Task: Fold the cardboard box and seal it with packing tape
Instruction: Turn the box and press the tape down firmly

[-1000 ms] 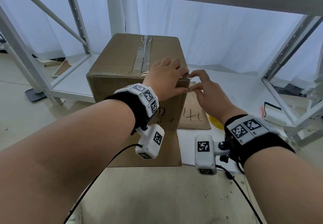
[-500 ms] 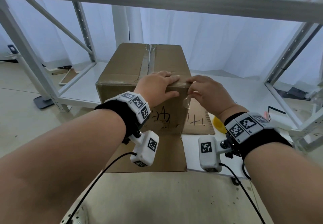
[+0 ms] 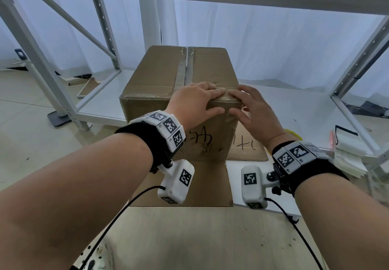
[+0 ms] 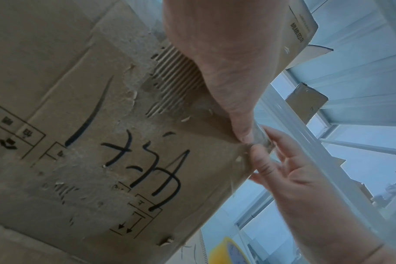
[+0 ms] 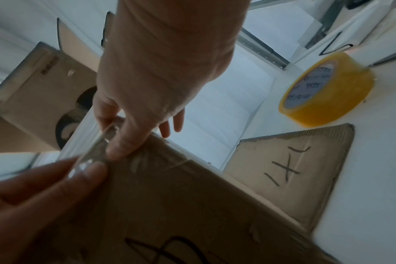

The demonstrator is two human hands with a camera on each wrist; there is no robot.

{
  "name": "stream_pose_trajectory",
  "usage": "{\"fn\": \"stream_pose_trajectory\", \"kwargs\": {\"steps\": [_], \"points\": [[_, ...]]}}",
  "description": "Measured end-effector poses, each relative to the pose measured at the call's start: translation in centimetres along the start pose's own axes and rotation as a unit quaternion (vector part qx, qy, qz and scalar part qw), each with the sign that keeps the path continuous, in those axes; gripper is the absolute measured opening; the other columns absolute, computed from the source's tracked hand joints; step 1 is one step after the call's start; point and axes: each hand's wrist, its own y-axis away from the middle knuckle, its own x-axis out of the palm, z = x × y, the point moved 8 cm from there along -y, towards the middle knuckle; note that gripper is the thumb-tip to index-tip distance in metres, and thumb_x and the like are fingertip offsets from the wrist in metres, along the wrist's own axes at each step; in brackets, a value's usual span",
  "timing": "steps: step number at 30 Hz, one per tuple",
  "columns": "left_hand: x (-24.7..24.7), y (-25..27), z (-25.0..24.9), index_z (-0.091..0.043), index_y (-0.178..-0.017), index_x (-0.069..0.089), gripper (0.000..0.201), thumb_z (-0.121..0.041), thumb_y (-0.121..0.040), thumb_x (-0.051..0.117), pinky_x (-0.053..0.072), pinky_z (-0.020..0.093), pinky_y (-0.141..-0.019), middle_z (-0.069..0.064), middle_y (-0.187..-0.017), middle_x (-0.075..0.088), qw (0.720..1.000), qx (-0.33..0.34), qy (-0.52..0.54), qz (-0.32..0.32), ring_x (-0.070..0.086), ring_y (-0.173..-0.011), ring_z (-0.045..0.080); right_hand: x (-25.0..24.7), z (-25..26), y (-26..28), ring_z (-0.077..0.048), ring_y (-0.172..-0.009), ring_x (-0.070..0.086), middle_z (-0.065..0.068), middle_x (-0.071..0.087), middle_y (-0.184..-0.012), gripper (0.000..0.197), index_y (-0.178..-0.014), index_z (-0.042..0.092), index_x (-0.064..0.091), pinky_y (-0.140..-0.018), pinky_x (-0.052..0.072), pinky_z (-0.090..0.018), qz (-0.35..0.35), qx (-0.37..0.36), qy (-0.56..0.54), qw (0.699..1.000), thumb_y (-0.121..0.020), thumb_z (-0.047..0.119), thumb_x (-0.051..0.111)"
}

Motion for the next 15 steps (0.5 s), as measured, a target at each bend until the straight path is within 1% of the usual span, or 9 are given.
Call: {"fn": "stream_pose_trajectory", "kwargs": {"steps": [2, 4, 6, 7, 8, 9, 12, 13, 15], "points": [[0.0, 0.1, -0.1, -0.037, -0.140, 0.040, 0.058, -0.061, -0.088, 0.044, 0.043, 0.038, -0.098, -0.010, -0.141, 0.046, 1.000, -0.001, 0.002, -0.005, 0.048, -0.125, 0.017, 1.1, -0.4, 0.4, -0.026, -0.131, 0.040, -0.004, 0.025, -0.152, 0.060, -0.140, 0.024, 0.037, -0.097, 0.046, -0.053, 0.026, -0.003, -0.002, 1.000, -0.087, 0.035, 0.063], [-0.1, 0.2, -0.2, -0.037, -0.140, 0.041, 0.057, -0.060, -0.089, 0.045, 0.043, 0.037, -0.097, -0.010, -0.141, 0.046, 1.000, -0.001, 0.002, -0.010, 0.047, -0.124, 0.016, 1.5, -0.7, 0.6, -0.029, -0.135, 0.036, -0.004, 0.018, -0.156, 0.068, -0.138, 0.032, 0.028, -0.097, 0.045, -0.055, 0.027, -0.009, -0.003, 1.000, -0.083, 0.040, 0.066], [-0.2, 0.3, -0.3, -0.037, -0.140, 0.040, 0.056, -0.059, -0.089, 0.045, 0.043, 0.035, -0.097, -0.010, -0.142, 0.045, 1.000, -0.002, 0.002, -0.015, 0.047, -0.125, 0.016, 1.8, -0.9, 0.6, -0.030, -0.137, 0.034, -0.005, 0.016, -0.157, 0.080, -0.136, 0.037, 0.023, -0.101, 0.042, -0.054, 0.042, -0.016, 0.015, 0.999, -0.076, 0.034, 0.076], [-0.2, 0.3, -0.3, -0.037, -0.140, 0.040, 0.056, -0.059, -0.090, 0.044, 0.042, 0.035, -0.097, -0.011, -0.142, 0.045, 1.000, -0.004, 0.001, -0.015, 0.046, -0.125, 0.016, 1.7, -0.8, 0.6, -0.030, -0.137, 0.033, -0.006, 0.016, -0.157, 0.086, -0.137, 0.035, 0.023, -0.103, 0.041, -0.054, 0.051, -0.017, 0.023, 0.998, -0.073, 0.032, 0.080], [-0.3, 0.3, -0.3, -0.037, -0.141, 0.040, 0.056, -0.059, -0.090, 0.044, 0.042, 0.035, -0.097, -0.011, -0.142, 0.044, 1.000, -0.006, 0.000, -0.014, 0.046, -0.126, 0.016, 1.5, -0.8, 0.5, -0.031, -0.136, 0.035, -0.006, 0.018, -0.157, 0.089, -0.139, 0.032, 0.026, -0.103, 0.041, -0.053, 0.054, -0.013, 0.026, 0.998, -0.070, 0.031, 0.083], [-0.3, 0.3, -0.3, -0.037, -0.141, 0.039, 0.056, -0.059, -0.090, 0.044, 0.041, 0.035, -0.098, -0.011, -0.143, 0.044, 1.000, -0.007, -0.001, -0.012, 0.045, -0.126, 0.016, 1.1, -0.6, 0.3, -0.030, -0.133, 0.039, -0.005, 0.022, -0.156, 0.089, -0.140, 0.026, 0.033, -0.103, 0.041, -0.051, 0.051, -0.003, 0.027, 0.998, -0.067, 0.031, 0.084], [-0.3, 0.5, -0.6, -0.036, -0.142, 0.038, 0.056, -0.058, -0.091, 0.044, 0.038, 0.035, -0.101, -0.011, -0.145, 0.042, 1.000, -0.002, -0.006, -0.008, 0.044, -0.129, 0.016, -0.8, 0.5, -0.5, -0.023, -0.121, 0.053, -0.002, 0.048, -0.143, 0.069, -0.130, 0.016, 0.057, -0.103, 0.043, -0.039, 0.010, 0.013, 0.026, 1.000, -0.069, 0.034, 0.083], [-0.3, 0.6, -0.6, -0.036, -0.142, 0.038, 0.055, -0.057, -0.091, 0.043, 0.037, 0.035, -0.102, -0.011, -0.146, 0.041, 1.000, 0.001, -0.007, -0.010, 0.042, -0.130, 0.015, -1.3, 0.8, -0.7, -0.021, -0.118, 0.056, -0.001, 0.055, -0.137, 0.061, -0.126, 0.015, 0.062, -0.103, 0.043, -0.038, -0.005, 0.020, 0.013, 1.000, -0.071, 0.034, 0.081], [-0.4, 0.8, -0.7, -0.035, -0.143, 0.036, 0.054, -0.055, -0.093, 0.041, 0.033, 0.035, -0.106, -0.011, -0.149, 0.038, 1.000, 0.004, -0.007, -0.016, 0.037, -0.135, 0.014, -1.8, 0.9, -0.8, -0.016, -0.115, 0.059, 0.000, 0.062, -0.128, 0.049, -0.119, 0.015, 0.067, -0.104, 0.042, -0.035, -0.030, 0.039, -0.033, 0.998, -0.074, 0.030, 0.079]]}}
